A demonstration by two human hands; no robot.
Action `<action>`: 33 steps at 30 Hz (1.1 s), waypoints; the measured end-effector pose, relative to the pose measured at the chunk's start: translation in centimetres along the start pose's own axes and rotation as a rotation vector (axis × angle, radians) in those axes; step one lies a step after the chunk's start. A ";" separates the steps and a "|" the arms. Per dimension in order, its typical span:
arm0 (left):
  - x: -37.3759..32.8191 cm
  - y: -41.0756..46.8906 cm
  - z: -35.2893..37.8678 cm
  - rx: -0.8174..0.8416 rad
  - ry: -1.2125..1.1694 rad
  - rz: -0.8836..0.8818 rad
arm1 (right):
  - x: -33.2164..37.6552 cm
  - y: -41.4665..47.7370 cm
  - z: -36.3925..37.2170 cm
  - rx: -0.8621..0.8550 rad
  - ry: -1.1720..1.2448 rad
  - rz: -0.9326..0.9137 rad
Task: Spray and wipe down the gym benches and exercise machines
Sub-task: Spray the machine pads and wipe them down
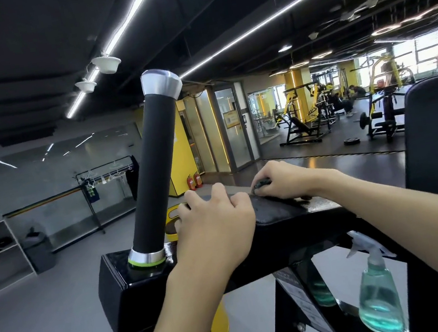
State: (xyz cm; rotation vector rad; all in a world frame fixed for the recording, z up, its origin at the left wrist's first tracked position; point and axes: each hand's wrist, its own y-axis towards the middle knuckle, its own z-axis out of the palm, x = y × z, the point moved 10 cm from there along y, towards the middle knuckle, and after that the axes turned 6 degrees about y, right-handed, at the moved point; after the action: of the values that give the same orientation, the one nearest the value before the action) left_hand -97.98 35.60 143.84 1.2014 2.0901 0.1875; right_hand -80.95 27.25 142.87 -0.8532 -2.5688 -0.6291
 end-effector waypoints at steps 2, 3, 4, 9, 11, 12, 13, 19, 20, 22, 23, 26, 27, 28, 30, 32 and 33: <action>-0.3 0.0 0.4 0.019 0.098 0.045 | 1.0 -0.3 0.1 -0.009 0.024 -0.036; -0.6 0.1 0.6 0.037 0.134 0.063 | 1.9 -0.7 -0.1 -0.013 0.064 -0.071; -0.7 0.0 0.6 0.034 0.163 0.065 | 2.5 -1.1 -0.1 -0.004 0.101 -0.099; -1.0 0.0 0.7 0.069 0.211 0.104 | 0.9 -1.8 -0.3 0.019 0.109 -0.040; -1.1 -0.1 0.7 0.066 0.199 0.116 | 0.7 -1.9 -0.3 0.015 0.096 -0.019; -1.2 0.0 0.7 0.066 0.201 0.117 | 1.4 -2.2 -0.3 0.016 0.103 -0.045; -1.2 0.0 0.8 0.068 0.201 0.122 | 2.3 -2.6 -0.4 0.015 0.124 -0.084; -1.2 0.0 0.8 0.073 0.204 0.129 | 1.5 -3.3 -0.8 0.016 0.051 -0.048; -1.2 0.0 0.9 0.074 0.205 0.128 | 0.9 -3.2 -0.8 0.008 0.024 -0.018; -1.2 0.0 0.9 0.075 0.217 0.134 | 1.4 -3.5 -0.8 -0.011 0.025 -0.039; -1.2 0.0 0.9 0.076 0.225 0.135 | 2.3 -3.9 -0.9 -0.018 0.044 -0.081; -1.1 0.2 1.0 0.069 0.238 0.136 | 3.6 -4.9 -1.3 -0.014 0.101 -0.152; -1.1 0.3 1.0 0.069 0.238 0.136 | 3.3 -5.0 -1.4 -0.009 0.090 -0.139; -1.1 0.3 1.1 0.069 0.237 0.136 | 2.6 -5.0 -1.3 -0.001 0.067 -0.103; -1.1 0.3 1.1 0.069 0.233 0.138 | 1.5 -5.0 -1.3 0.003 0.027 -0.025; -1.1 0.2 1.1 0.073 0.231 0.140 | 1.8 -5.3 -1.4 -0.011 0.026 -0.032; -1.1 0.3 1.1 0.072 0.233 0.141 | 2.8 -5.7 -1.5 -0.025 0.048 -0.076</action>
State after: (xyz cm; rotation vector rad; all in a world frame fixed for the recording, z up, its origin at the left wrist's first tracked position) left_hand -96.71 34.60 143.70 1.4302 2.2270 0.3331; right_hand -86.31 23.66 143.76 -0.7419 -2.5653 -0.6967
